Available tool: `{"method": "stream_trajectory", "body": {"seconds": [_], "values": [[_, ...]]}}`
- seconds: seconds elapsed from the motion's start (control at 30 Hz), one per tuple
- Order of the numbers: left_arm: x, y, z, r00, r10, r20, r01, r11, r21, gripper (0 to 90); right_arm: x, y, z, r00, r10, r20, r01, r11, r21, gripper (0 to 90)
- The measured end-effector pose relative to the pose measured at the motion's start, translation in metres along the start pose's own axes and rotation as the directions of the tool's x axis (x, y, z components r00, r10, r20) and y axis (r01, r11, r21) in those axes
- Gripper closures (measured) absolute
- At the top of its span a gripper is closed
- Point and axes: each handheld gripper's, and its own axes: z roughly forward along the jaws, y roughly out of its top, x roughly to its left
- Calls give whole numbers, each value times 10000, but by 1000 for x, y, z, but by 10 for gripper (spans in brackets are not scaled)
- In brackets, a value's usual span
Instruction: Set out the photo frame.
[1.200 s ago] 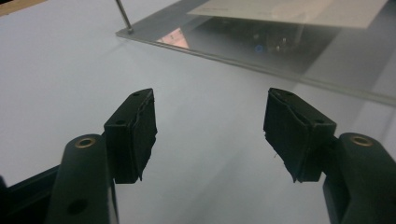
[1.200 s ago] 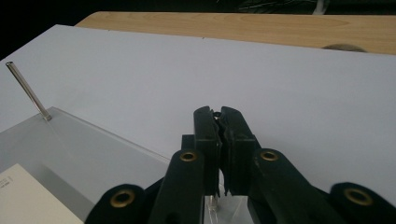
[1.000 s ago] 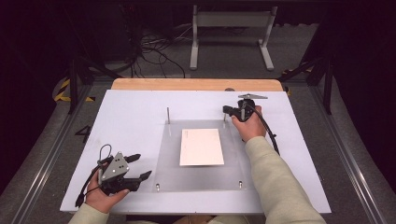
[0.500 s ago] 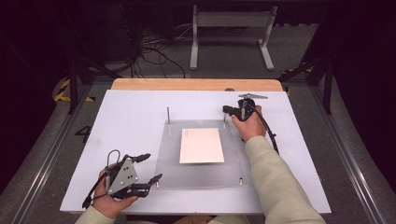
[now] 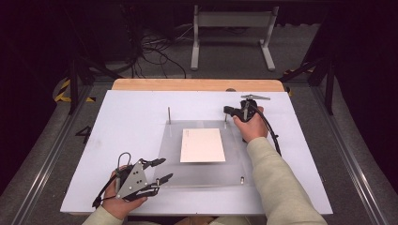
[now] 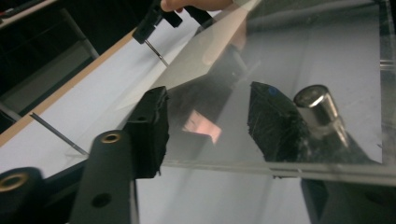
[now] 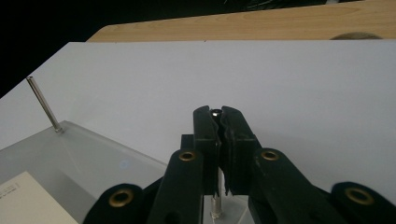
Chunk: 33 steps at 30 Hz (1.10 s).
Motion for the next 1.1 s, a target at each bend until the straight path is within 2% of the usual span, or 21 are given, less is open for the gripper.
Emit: {"method": "stream_trajectory", "body": {"seconds": [0.03,0.23,0.37,0.43,0.5,0.57,0.67,0.73,0.8,0.87,0.9,0.93,0.97,1.07,1.1], "values": [[1,0,0,9999,-108,10,108,9999,-13,508,0,0,0,10000,20,-19,-20,10000,-12,855],[2,0,-2,9999,-15,-141,16,10000,88,520,-2,0,-1,9997,146,-176,-146,9999,22,849],[6,-1,-5,9996,-137,-266,140,9999,91,526,-2,0,-2,9991,293,-298,-291,9995,88,840],[7,-1,-5,9994,-170,-306,173,9998,111,526,-3,0,-4,9988,336,-359,-331,9994,142,783],[7,-1,-5,9994,-195,-294,198,9997,108,526,-4,0,-7,9998,104,-171,-100,9997,218,723],[9,0,-5,9993,-260,-273,262,9996,78,526,-4,0,-14,9999,-148,-49,149,9998,93,687],[10,1,-5,9991,-351,-225,352,9994,15,526,-3,1,-27,9990,-432,-119,429,9989,-201,661],[10,2,-5,9990,-391,-202,391,9992,8,526,-3,1,-32,9985,-521,-175,517,9984,-208,656],[11,3,-5,9988,-446,-197,447,9990,41,526,-3,0,-43,9967,-735,-338,727,9970,-250,644],[12,4,-5,9987,-478,-155,479,9989,29,525,-1,0,-53,9942,-984,-427,971,9948,-319,631],[14,5,-6,9979,-647,-70,647,9979,32,514,1,-1,-64,9913,-1201,-544,1174,9918,-504,615],[14,5,-6,9979,-647,-70,647,9979,32,506,1,-1,-64,9913,-1201,-544,1174,9918,-504,615],[14,5,-6,9969,-786,-1,786,9969,26,506,2,-1,-69,9896,-1299,-625,1266,9904,-549,611],[16,7,-6,9963,-863,35,863,9963,16,498,9,-3,-89,9840,-1510,-951,1457,9875,-599,597],[17,7,-6,9962,-873,44,873,9962,18,497,14,-4,-100,9784,-1756,-1093,1695,9835,-631,576]]}}
